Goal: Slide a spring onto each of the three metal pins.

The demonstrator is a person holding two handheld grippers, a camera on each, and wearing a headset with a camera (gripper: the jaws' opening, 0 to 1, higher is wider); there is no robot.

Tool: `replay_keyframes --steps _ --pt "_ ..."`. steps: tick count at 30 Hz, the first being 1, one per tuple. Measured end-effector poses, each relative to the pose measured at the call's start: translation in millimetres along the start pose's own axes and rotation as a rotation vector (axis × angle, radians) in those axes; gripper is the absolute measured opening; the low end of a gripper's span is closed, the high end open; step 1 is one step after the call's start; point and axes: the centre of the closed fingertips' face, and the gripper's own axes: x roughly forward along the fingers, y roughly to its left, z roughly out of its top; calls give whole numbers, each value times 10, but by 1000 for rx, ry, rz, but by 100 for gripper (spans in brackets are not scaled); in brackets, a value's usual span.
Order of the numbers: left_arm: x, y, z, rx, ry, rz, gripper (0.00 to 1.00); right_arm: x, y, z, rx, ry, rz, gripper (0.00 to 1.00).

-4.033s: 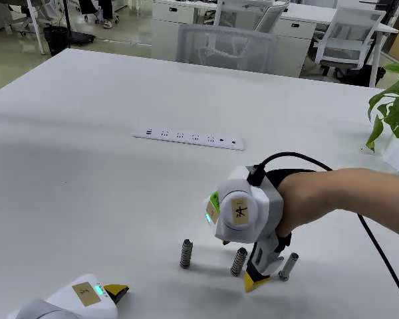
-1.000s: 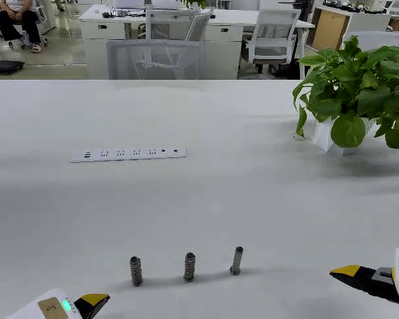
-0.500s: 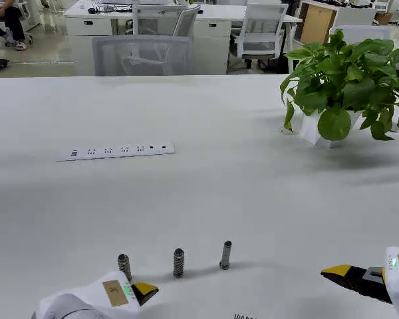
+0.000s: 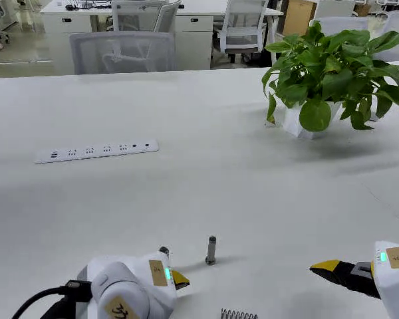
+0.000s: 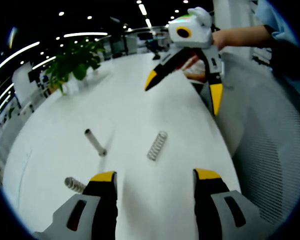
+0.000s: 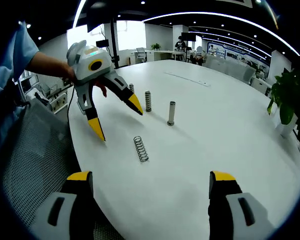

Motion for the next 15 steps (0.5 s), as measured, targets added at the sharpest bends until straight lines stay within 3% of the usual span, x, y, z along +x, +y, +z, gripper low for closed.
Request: replay_keyframes --steps 15 --pt "232 -13 134 109 34 -88 35 -134 -39 -95 33 -8 -26 97"
